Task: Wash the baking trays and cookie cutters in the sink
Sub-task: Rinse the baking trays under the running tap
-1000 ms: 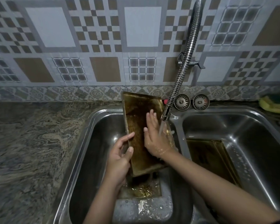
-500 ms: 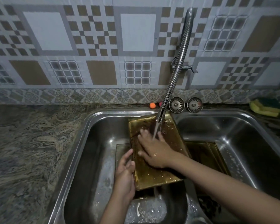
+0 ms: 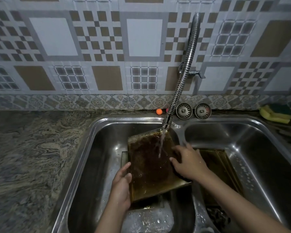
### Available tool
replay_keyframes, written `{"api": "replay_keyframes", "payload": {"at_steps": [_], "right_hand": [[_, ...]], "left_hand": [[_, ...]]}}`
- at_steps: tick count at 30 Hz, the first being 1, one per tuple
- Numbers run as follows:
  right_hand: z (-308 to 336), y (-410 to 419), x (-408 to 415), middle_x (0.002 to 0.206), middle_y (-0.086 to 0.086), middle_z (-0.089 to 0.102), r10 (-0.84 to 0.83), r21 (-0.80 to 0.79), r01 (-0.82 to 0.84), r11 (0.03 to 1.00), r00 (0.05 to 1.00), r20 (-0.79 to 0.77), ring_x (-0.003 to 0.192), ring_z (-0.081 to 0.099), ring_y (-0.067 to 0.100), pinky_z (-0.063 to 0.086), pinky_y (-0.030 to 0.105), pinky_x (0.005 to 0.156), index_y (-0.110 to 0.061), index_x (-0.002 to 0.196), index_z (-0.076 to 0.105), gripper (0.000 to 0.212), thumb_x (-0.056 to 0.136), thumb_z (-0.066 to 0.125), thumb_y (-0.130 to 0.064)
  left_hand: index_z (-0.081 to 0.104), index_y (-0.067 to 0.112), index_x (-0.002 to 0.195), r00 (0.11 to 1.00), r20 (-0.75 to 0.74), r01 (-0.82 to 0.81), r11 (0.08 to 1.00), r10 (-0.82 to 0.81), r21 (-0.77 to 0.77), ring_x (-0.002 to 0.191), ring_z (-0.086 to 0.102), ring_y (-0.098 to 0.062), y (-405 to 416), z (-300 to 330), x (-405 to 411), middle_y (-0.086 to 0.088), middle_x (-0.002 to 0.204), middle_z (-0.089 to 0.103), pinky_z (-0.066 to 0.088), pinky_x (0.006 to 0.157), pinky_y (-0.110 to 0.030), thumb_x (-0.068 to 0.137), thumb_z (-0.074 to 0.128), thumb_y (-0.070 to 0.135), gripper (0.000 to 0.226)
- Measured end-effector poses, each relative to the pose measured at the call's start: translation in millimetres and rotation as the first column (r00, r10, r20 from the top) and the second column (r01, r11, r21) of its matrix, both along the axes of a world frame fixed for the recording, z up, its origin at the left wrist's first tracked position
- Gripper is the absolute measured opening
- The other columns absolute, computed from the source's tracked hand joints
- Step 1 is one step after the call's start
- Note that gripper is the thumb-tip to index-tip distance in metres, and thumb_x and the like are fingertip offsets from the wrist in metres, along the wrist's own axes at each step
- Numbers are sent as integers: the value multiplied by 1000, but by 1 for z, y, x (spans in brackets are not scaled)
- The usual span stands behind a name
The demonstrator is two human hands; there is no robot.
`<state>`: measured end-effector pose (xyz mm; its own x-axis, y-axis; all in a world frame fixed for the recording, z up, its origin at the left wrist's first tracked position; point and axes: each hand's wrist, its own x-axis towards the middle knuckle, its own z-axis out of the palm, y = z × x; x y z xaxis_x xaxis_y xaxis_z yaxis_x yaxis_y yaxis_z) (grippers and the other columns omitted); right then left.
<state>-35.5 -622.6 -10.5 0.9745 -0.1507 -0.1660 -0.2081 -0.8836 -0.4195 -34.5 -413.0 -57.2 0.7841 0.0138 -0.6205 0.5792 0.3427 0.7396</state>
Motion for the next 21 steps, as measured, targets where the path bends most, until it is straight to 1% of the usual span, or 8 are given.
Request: {"api": "replay_keyframes", "payload": {"at_steps": [2,4,7,9,13,17,18,21], "right_hand": [[0,-1,-1,117,-9,51,-77,381,128,916,986,-145,107,49,10,42,25,90,-28,127,51,36,92,58,-26],[-4,1,-2,108,-14,49,-98,565,150,811,988,-121,108,52,10,45,22,85,-29,120,54,31,93,55,-14],[-5,4,-6,111,-14,52,-68,644,64,763,997,-19,99,56,3,50,13,71,-33,121,52,37,95,49,-8],[-6,9,-9,117,-12,52,-13,586,-24,810,998,59,95,58,3,51,13,72,-34,126,52,40,95,49,-10],[-4,26,-17,106,-21,47,171,311,-251,917,949,264,99,53,0,43,12,76,-41,128,51,42,93,50,-16],[0,42,-25,119,-14,59,339,236,-448,862,857,388,106,54,5,48,32,90,-36,128,53,40,89,52,-27],[3,45,-27,123,-15,59,350,282,-483,829,841,412,111,52,4,46,33,94,-35,129,52,40,89,51,-31],[16,50,-25,129,-12,56,333,487,-552,677,820,466,120,51,3,43,29,102,-23,133,49,41,93,52,-32]], "left_hand": [[63,28,103,1000,-14,18,1000,-18,-16,107,60,-33,4,-4,0,-9,113,63,50,89,-55,98,34,-2,42],[61,27,107,996,-47,70,998,-70,-2,107,60,-33,4,-7,0,-10,114,62,52,87,-53,98,33,-2,42],[58,19,119,980,-45,201,955,-196,219,106,60,-29,-4,-5,1,-12,122,60,53,88,-44,95,37,-3,39],[59,19,118,962,74,223,915,-262,338,110,58,-23,-9,1,4,-9,126,59,50,95,-40,94,47,1,33],[61,29,119,901,278,346,938,-333,2,104,61,-20,-19,38,9,-5,120,65,51,78,-35,91,54,22,30],[57,28,126,906,283,375,908,-315,-186,75,62,-17,-28,66,12,-7,99,64,51,54,-28,80,50,46,50],[57,23,124,924,279,327,918,-261,-223,76,65,-19,-29,69,13,-10,99,66,55,55,-30,81,49,47,50],[54,8,127,968,243,150,917,-61,-370,106,63,-32,-27,68,15,-23,117,63,50,94,-43,93,42,41,48]]}}
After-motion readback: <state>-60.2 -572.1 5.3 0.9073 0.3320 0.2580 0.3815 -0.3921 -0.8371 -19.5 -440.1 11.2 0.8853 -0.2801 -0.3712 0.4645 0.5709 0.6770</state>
